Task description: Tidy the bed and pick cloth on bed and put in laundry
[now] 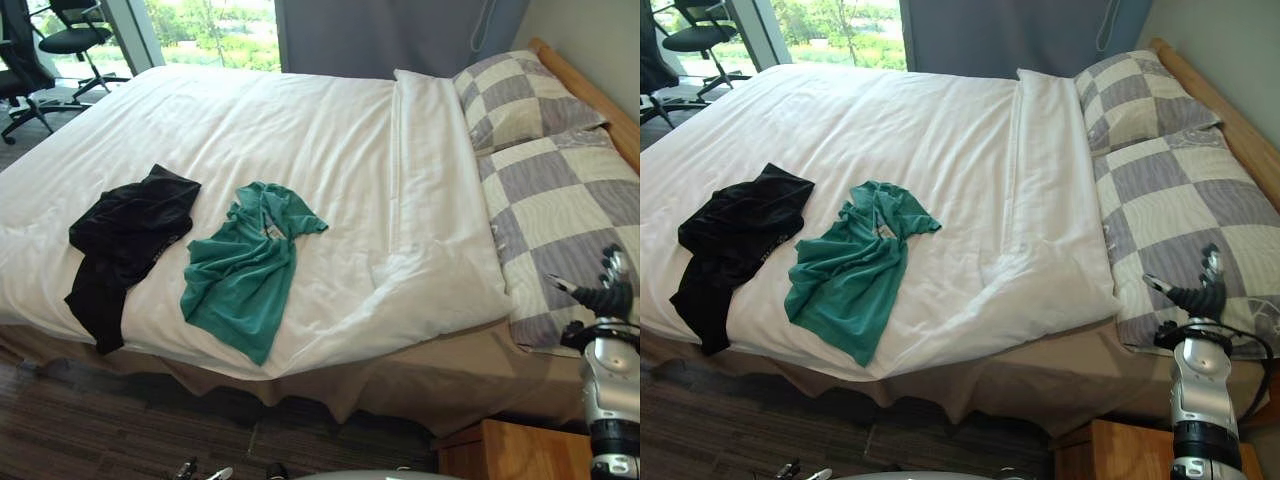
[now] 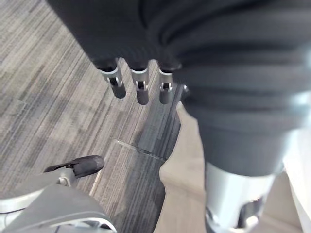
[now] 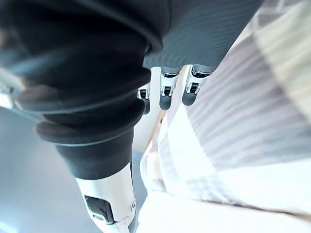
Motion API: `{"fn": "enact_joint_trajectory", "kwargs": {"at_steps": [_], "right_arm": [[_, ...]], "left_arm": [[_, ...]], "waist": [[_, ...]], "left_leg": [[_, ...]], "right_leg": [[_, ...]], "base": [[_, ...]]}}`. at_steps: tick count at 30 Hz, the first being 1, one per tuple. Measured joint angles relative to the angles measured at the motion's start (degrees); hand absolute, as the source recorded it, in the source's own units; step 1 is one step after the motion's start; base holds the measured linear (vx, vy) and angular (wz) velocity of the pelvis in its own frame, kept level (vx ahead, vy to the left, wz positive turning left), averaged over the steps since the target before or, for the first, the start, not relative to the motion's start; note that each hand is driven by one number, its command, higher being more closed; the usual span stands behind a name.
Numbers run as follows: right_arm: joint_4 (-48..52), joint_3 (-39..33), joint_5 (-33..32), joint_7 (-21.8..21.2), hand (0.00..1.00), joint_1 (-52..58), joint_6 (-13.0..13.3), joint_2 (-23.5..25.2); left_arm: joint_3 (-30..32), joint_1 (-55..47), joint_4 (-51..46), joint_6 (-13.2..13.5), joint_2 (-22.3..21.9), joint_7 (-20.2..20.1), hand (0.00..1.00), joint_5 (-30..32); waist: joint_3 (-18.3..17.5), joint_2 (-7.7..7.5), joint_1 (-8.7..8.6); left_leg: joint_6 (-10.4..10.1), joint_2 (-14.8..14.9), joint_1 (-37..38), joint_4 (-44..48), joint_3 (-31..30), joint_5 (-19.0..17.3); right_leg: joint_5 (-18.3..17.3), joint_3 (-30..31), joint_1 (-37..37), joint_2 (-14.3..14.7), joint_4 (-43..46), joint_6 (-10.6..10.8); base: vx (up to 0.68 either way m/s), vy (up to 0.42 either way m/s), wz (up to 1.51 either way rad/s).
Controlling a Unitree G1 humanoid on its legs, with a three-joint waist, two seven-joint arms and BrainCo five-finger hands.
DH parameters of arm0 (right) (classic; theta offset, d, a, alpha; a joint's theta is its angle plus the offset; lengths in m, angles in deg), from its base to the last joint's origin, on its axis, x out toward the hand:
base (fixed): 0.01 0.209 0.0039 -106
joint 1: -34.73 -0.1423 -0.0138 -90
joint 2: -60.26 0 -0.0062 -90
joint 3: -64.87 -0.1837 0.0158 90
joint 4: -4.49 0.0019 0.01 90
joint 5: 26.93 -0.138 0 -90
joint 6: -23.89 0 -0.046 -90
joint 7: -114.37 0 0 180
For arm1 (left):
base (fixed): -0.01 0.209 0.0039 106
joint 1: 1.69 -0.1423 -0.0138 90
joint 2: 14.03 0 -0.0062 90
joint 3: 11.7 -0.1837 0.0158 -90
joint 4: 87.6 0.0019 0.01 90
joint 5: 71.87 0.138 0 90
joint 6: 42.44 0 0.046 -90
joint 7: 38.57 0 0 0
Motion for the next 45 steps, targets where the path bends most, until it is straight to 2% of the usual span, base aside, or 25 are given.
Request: {"fn": "enact_joint_trajectory", "kwargs": {"at_steps": [4, 5, 7, 8, 9, 15, 16, 21, 28, 31, 35, 36, 37, 39, 40, 42, 44, 45], "right_arm": [[-3.31, 4.74, 0.44, -1.21, 0.0, -8.08, -1.31, -2.03], [-5.81, 6.07, 0.44, -1.68, 0.0, -11.8, -2.05, -2.71], [-7.92, 7.21, 0.41, -1.75, 0.0, -15.65, -2.18, -3.29], [-8.97, 7.88, 0.41, -1.89, 0.0, -17.67, -2.15, -3.86], [-10.31, 8.56, 0.41, -2.18, 0.0, -19.7, -2.17, -4.23], [-13.78, 10.15, 0.81, -4.52, 0.0, -23.02, -2.07, -4.75], [-14.54, 10.22, 1.25, -5.29, 1.0, -23.02, -2.13, -5.01], [-19.32, 14.12, 5.14, -10.67, 1.0, -23.01, -2.64, -5.39], [-20.67, 15.17, 4.26, -12.04, 1.0, -22.25, -2.64, -6.25], [-17.66, 13.79, 2.61, -11.14, 1.0, -17.65, -1.97, -4.99], [-9.05, 9.69, 0.02, -8.58, 1.0, -7.09, -1.89, 1.91], [-7.11, 8.54, -0.72, -7.31, 1.0, -3.12, -1.62, 4.53], [-6.37, 8.19, -1.32, -6.51, 0.0, -1.09, -1.46, 5.92], [-4.56, 6.41, -2.84, -4.22, 0.0, 6.0, -0.08, 11.79], [-4.33, 6.09, -3.3, -3.68, 0.0, 7.62, 0.19, 12.93], [-4.63, 4.47, -5.07, -1.42, 0.0, 13.33, 2.19, 17.42], [-5.69, 4.26, -6.63, -0.33, 0.0, 16.52, 2.96, 19.38], [-7.44, 3.64, -7.9, 0.41, 0.0, 18.07, 3.62, 20.99]], "left_arm": [[-0.53, 1.11, -1.25, -0.03, 0.88, -0.21, 0.0, -0.16], [-0.54, 2.22, -1.63, -0.04, 1.61, -0.71, 0.0, -0.68], [-0.57, 3.93, -1.68, -0.08, 2.34, -1.21, 0.0, -1.91], [-0.57, 5.4, -1.76, -0.16, 3.03, -1.26, 0.0, -2.74], [-0.57, 6.39, -2.22, -0.14, 3.84, -1.37, 0.0, -3.63], [-0.57, 8.2, -3.48, 0.29, 7.5, -2.52, 0.0, -5.72], [-0.57, 8.52, -3.46, 0.46, 7.85, -2.55, 0.0, -5.84], [-2.45, 10.44, -3.35, 0.99, 8.65, -3.76, 0.0, -6.85], [-4.59, 14.1, -3.37, 0.97, 8.32, -3.36, 0.0, -6.77], [-4.92, 14.03, -3.37, 0.8, 7.64, -2.62, 0.0, -6.31], [-4.89, 13.38, -3.41, 0.53, 6.23, -2.06, 0.0, -4.51], [-4.88, 12.81, -3.41, 0.33, 5.52, -1.96, 0.0, -3.79], [-4.86, 12.23, -3.43, 0.29, 5.12, -1.94, 0.0, -3.25], [-4.81, 9.05, -3.35, 0.13, 2.78, -1.68, 0.0, -0.95], [-4.81, 8.36, -3.36, -0.04, 2.16, -1.59, 0.0, -0.18], [-4.82, 6.06, -3.26, -0.13, -0.23, -0.83, 0.0, 2.63], [-4.81, 5.66, -3.2, -0.03, -1.25, -0.68, 0.0, 3.75], [-4.81, 5.59, -2.87, 0.05, -1.76, -0.64, 0.0, 3.85]], "waist": [[1.95, -0.03, 1.12], [3.42, -0.06, 1.72], [5.58, 0.05, 2.14], [7.02, 0.16, 3.17], [8.38, 0.26, 3.39], [13.53, 0.92, 4.79], [14.23, 1.14, 4.91], [15.91, 2.05, 5.37], [15.96, 1.94, 6.05], [15.71, 1.36, 6.1], [14.2, -0.88, 5.94], [12.84, -1.6, 5.75], [11.75, -1.98, 5.56], [9.05, -2.96, 3.99], [8.4, -2.97, 3.66], [5.83, -2.37, 2.56], [5.21, -1.74, 2.07], [4.75, -1.22, 1.06]], "left_leg": [[0.22, 0.17, -2.74, -0.01, -1.94, 1.32], [0.37, 0.41, -4.42, -0.01, -2.43, 2.13], [0.62, 0.67, -6.21, 0.0, -2.72, 2.89], [0.89, 0.8, -7.68, 0.0, -2.85, 3.55], [1.03, 0.83, -9.08, 0.0, -3.47, 4.18], [1.73, 0.72, -13.2, 0.01, -4.85, 5.73], [1.84, 0.71, -13.79, 0.0, -5.13, 5.93], [1.61, 0.68, -14.5, 0.02, -5.39, 6.22], [1.41, 0.76, -13.0, 0.01, -5.48, 6.28], [1.04, 0.85, -11.77, 0.01, -5.3, 6.01], [0.5, 0.89, -9.0, -0.01, -2.18, 5.53], [0.46, 0.89, -8.25, -0.01, -1.37, 5.06], [0.4, 0.91, -8.07, -0.01, -0.92, 4.82], [0.49, 0.75, -5.11, -0.02, 1.16, 3.59], [0.46, 0.71, -4.54, -0.02, 1.56, 3.32], [0.47, 0.59, -2.49, -0.03, 3.23, 2.4], [0.38, 0.62, -1.33, -0.04, 4.01, 2.07], [0.41, 0.64, -0.9, -0.04, 4.08, 2.01]], "right_leg": [[0.43, -1.77, -1.34, 0.27, -0.23, -0.41], [0.99, -2.18, -2.69, 0.54, -0.24, -0.73], [1.46, -2.57, -4.12, 0.74, -0.08, -0.99], [1.67, -2.44, -5.81, 0.81, 0.6, -1.27], [1.86, -2.67, -7.08, 0.85, 1.08, -1.55], [1.49, -1.28, -11.81, 0.71, 4.06, -2.28], [1.31, -1.07, -12.48, 0.69, 4.59, -2.54], [1.27, -0.94, -13.37, 0.64, 5.05, -2.49], [0.41, -0.97, -12.23, 0.57, 6.05, -1.95], [0.22, -0.83, -10.86, 0.67, 5.75, -1.99], [0.17, 1.38, -8.56, 0.88, 4.57, -1.85], [0.12, 1.92, -8.08, 0.91, 4.27, -1.76], [0.14, 2.23, -8.02, 0.94, 4.03, -1.72], [0.47, 3.98, -5.57, 0.98, 2.44, -1.17], [0.55, 4.36, -5.05, 0.99, 2.0, -1.04], [0.79, 5.83, -3.56, 0.99, 0.83, -0.66], [0.92, 6.61, -2.74, 1.1, 0.15, -0.51], [0.92, 6.61, -2.15, 1.13, -0.21, -0.55]], "base": [[-0.06, 0.002, 0.27], [-0.08, 0.016, 0.16], [-0.11, 0.027, 0.16], [-0.16, 0.044, 0.15], [-0.12, 0.039, 0.12], [-0.07, 0.04, 0.12], [-0.04, 0.042, 0.17], [-0.01, 0.009, 0.02], [0.03, -0.007, 0.0], [0.05, -0.008, 0.0], [0.05, 0.009, -0.18], [0.04, 0.019, -0.23], [0.08, 0.019, -0.28], [0.09, 0.017, -0.39], [0.08, 0.027, -0.35], [0.07, 0.029, -0.33], [0.03, 0.023, -0.26], [0.0, 0.017, -0.14]]}}
